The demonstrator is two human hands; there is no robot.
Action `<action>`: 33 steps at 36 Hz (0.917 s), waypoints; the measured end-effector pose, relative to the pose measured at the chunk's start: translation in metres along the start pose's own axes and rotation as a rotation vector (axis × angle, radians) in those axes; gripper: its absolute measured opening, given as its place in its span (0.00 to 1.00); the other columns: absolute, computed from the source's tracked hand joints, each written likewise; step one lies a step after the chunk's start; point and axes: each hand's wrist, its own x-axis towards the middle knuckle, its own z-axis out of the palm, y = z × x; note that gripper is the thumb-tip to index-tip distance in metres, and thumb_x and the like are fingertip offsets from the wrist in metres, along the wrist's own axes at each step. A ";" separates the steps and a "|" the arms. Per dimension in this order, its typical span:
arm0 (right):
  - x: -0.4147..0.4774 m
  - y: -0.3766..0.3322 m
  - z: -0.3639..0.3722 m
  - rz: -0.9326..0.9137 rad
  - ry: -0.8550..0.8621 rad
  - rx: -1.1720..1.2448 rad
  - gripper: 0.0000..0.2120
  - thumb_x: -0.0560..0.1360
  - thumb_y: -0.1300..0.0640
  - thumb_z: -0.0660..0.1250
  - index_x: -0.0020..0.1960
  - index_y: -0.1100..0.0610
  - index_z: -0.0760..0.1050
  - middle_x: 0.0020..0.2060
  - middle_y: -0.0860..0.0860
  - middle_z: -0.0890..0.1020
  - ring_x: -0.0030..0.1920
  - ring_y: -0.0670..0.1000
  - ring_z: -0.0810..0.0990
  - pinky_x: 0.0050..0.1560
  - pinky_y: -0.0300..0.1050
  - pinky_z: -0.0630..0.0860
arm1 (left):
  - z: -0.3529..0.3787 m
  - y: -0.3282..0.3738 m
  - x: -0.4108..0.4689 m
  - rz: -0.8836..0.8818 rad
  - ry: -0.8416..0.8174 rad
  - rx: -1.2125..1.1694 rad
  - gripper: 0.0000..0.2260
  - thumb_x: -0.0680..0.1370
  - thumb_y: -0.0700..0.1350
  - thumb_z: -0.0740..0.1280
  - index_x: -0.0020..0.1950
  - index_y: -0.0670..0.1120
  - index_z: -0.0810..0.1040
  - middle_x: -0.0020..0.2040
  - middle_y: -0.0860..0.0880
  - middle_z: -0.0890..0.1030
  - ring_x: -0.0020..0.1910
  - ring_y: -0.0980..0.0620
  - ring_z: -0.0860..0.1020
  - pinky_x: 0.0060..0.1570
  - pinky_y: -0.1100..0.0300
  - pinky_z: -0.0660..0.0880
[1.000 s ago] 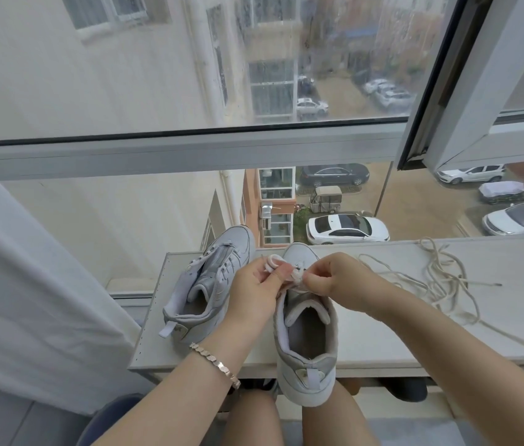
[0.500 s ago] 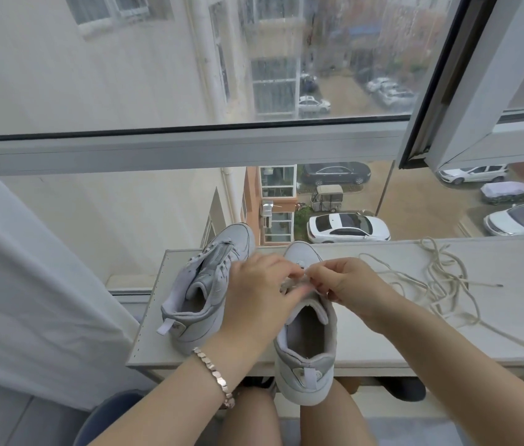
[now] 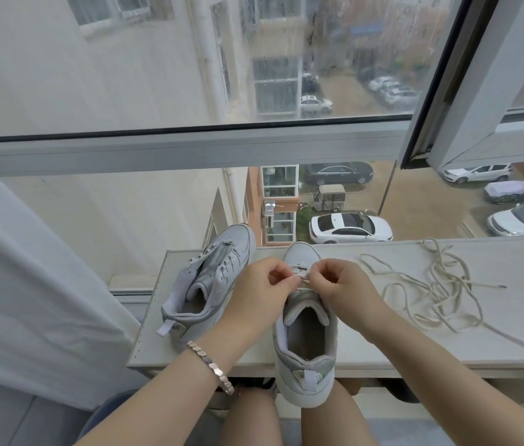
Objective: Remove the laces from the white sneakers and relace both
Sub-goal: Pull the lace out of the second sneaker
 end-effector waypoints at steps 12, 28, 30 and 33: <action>-0.005 -0.002 0.002 -0.033 -0.045 0.021 0.12 0.76 0.61 0.64 0.33 0.57 0.73 0.24 0.47 0.71 0.23 0.41 0.66 0.26 0.30 0.63 | 0.001 0.003 0.003 0.372 0.002 0.423 0.09 0.71 0.37 0.67 0.47 0.46 0.83 0.34 0.55 0.71 0.32 0.57 0.70 0.38 0.62 0.70; 0.002 0.001 0.003 0.061 -0.041 0.108 0.17 0.76 0.61 0.62 0.28 0.54 0.69 0.19 0.42 0.66 0.22 0.41 0.62 0.23 0.29 0.61 | -0.017 0.010 0.010 -0.378 -0.276 -0.599 0.09 0.76 0.39 0.59 0.35 0.44 0.69 0.34 0.49 0.73 0.35 0.55 0.69 0.31 0.63 0.63; 0.002 0.000 0.005 0.055 -0.043 0.094 0.17 0.76 0.61 0.62 0.29 0.55 0.69 0.19 0.42 0.66 0.22 0.41 0.62 0.24 0.29 0.61 | -0.018 0.008 0.010 -0.253 -0.225 -0.319 0.06 0.72 0.39 0.64 0.35 0.42 0.71 0.36 0.45 0.73 0.36 0.52 0.71 0.34 0.59 0.69; 0.001 0.000 0.006 0.044 -0.016 0.068 0.16 0.76 0.62 0.61 0.29 0.56 0.69 0.18 0.42 0.66 0.22 0.42 0.62 0.24 0.29 0.61 | -0.015 0.008 0.010 -0.096 -0.016 0.065 0.09 0.73 0.39 0.64 0.35 0.35 0.72 0.35 0.38 0.78 0.35 0.43 0.77 0.42 0.47 0.76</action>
